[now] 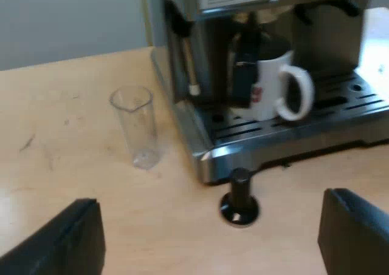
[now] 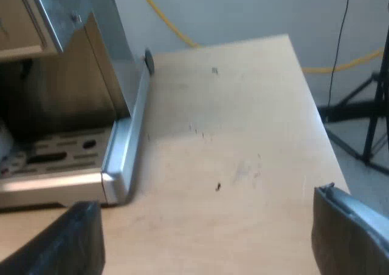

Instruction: Place mug into machine

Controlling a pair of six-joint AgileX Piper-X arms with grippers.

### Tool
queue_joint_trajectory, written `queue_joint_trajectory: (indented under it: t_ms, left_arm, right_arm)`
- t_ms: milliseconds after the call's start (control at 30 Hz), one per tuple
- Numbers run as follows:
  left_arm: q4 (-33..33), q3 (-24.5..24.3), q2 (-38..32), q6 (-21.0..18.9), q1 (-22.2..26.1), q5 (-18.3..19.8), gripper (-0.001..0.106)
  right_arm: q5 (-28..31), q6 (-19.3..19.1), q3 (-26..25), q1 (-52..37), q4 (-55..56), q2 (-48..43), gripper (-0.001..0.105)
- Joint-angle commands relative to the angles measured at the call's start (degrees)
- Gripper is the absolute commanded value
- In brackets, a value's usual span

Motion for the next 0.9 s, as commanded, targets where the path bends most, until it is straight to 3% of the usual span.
queue_joint_trajectory:
  t_ms: [33,133,333,467,900]
  left_arm:
    - [-4.4,2.5,-8.0,-0.5,0.1,-5.2,0.073]
    - [-7.1,5.4,-7.9,-0.5,0.1,-9.1,0.073]
    - [-7.1,8.2,-7.9,-0.5,0.1,-9.3,0.073]
    - [-3.5,8.5,-7.9,-0.5,0.1,-9.3,0.073]
    - [-2.6,8.5,-7.9,-0.5,0.1,-9.3,0.073]
  right_arm:
    - [-0.4,-0.3,2.2,-0.1,-2.1,-2.2,0.071]
    - [-0.4,-0.3,4.4,-0.1,-2.5,-2.2,0.071]
    - [-0.4,-0.3,7.5,-0.1,-2.5,-2.2,0.071]
    - [-0.4,-0.3,9.6,-0.1,-3.4,-2.1,0.071]
    - [-0.4,-0.3,9.7,-0.1,-3.6,-2.1,0.071]
